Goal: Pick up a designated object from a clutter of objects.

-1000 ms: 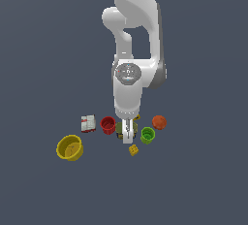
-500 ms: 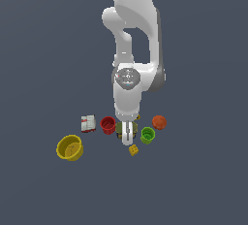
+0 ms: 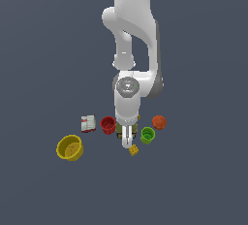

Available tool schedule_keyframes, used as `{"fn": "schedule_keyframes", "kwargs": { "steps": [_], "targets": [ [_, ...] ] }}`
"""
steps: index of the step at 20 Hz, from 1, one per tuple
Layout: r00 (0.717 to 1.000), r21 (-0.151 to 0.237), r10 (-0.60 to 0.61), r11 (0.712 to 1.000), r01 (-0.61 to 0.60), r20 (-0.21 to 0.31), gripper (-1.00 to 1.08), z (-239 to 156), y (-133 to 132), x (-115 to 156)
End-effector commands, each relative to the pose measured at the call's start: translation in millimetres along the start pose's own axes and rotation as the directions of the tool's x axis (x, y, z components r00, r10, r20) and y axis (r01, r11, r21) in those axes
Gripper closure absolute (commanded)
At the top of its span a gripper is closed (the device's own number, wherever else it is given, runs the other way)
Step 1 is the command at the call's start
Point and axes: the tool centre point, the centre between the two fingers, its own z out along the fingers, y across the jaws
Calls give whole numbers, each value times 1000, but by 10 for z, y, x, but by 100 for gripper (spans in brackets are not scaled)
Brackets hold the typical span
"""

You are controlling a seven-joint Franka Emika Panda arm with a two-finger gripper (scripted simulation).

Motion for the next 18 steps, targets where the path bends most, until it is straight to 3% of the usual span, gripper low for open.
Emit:
{"fn": "schedule_keyframes", "kwargs": {
  "steps": [1, 18],
  "targets": [
    [1000, 1, 0, 1000, 0, 0, 108, 8, -3, 0],
    [1000, 2, 0, 1000, 0, 1, 108, -195, -5, 127]
  ]
}}
